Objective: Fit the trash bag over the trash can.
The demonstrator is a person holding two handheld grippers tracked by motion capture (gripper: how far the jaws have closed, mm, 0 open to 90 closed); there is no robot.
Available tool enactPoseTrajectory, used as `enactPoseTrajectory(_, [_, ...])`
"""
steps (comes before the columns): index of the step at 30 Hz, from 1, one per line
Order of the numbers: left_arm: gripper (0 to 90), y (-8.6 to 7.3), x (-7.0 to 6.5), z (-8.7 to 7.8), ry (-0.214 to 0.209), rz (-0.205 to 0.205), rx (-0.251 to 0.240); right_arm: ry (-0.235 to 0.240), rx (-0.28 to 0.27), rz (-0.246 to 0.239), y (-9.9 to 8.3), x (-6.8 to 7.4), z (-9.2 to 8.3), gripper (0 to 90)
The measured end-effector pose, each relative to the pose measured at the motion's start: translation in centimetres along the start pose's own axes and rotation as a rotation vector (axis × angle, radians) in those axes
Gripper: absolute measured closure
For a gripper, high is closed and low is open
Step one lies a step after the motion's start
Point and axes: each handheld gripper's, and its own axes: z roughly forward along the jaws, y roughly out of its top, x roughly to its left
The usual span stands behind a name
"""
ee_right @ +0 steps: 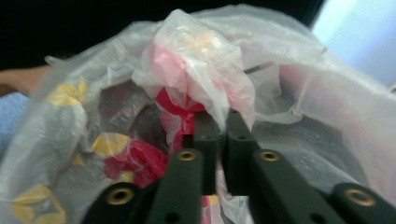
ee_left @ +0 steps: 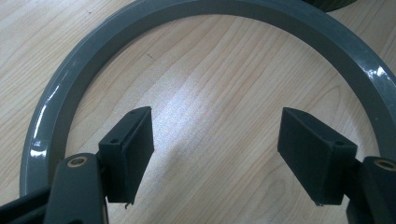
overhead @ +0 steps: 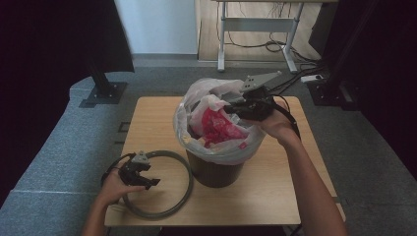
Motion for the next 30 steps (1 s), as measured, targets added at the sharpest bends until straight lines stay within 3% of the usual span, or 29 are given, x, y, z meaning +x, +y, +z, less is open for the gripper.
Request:
enactPoseTrajectory(5, [26.9,0.0,0.0,0.0,0.000,0.000,0.001,-0.010,0.115,-0.005,-0.4,-0.1,1.6,88.5])
enactPoseTrajectory(11, [26.9,0.0,0.0,0.0,-0.002,-0.001,0.003,-0.025,0.203,-0.005,-0.9,-0.3,3.0,88.5])
enactPoseTrajectory(21, [27.0,0.0,0.0,0.1,-0.003,0.003,0.012,-0.013,0.255,-0.005,-1.6,-0.5,3.9,86.7])
enactPoseTrajectory(26, [27.0,0.0,0.0,0.1,-0.003,0.003,0.016,0.003,0.245,-0.002,-1.7,-0.7,3.6,72.8])
enactPoseTrajectory(28, [27.0,0.0,0.0,0.1,-0.003,0.002,0.016,0.012,0.218,0.002,-1.7,-0.9,3.3,56.1])
enactPoseTrajectory(30, [26.9,0.0,0.0,0.1,-0.003,0.003,0.015,0.007,0.187,0.012,-1.6,-1.1,2.9,47.3])
